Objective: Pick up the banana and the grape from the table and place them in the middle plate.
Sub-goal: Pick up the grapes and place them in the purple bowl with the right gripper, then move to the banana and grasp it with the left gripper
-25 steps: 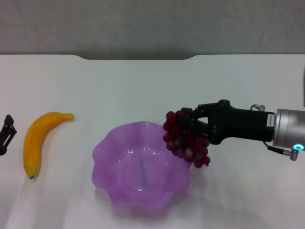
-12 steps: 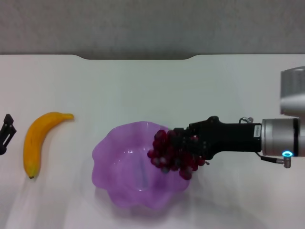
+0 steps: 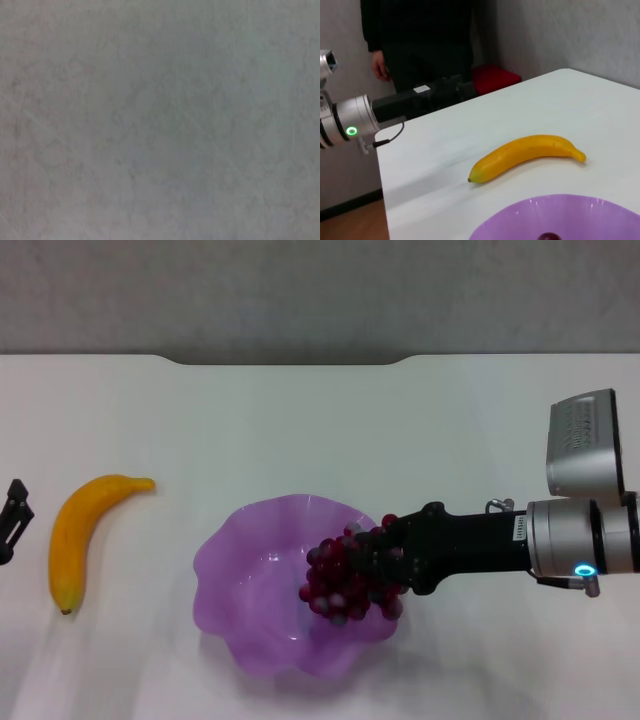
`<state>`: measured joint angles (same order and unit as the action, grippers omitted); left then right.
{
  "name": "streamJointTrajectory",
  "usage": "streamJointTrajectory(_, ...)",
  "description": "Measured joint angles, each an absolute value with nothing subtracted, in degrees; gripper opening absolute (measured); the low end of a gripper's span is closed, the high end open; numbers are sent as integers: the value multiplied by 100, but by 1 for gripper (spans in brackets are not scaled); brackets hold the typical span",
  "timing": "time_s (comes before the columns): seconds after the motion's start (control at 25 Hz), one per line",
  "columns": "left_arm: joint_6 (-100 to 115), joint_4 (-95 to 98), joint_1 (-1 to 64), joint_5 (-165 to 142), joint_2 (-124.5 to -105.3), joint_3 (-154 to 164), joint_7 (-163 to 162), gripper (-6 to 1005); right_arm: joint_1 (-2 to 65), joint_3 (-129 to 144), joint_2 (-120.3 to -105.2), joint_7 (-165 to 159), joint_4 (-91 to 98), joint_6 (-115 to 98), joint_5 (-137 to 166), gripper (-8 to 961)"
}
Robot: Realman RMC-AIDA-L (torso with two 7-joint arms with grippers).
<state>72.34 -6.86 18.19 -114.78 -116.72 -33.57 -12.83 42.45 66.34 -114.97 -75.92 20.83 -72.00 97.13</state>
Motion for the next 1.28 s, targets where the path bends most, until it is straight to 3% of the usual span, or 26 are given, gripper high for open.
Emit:
streamJointTrajectory(0.64, 7233, -721, 1819, -11478, -11672, -3357, -1283, 893, 4275, 6658, -11522, -7559, 2100, -6728, 9666, 351)
streamJointTrajectory(0.88, 7233, -721, 1819, -11478, -11672, -3357, -1283, 893, 4384, 6665, -11523, -7551, 2108, -6593, 9666, 560)
streamJointTrajectory(1.08, 7232, -719, 1811, -11478, -11672, -3357, -1283, 892, 4374, 6630, -11523, -7487, 2403, -6585, 9629, 794)
streamJointTrajectory(1.28, 7224, -715, 1772, -11478, -11668, -3357, -1283, 892, 4214, 6643, -11510, -7289, 2727, -6683, 9221, 795)
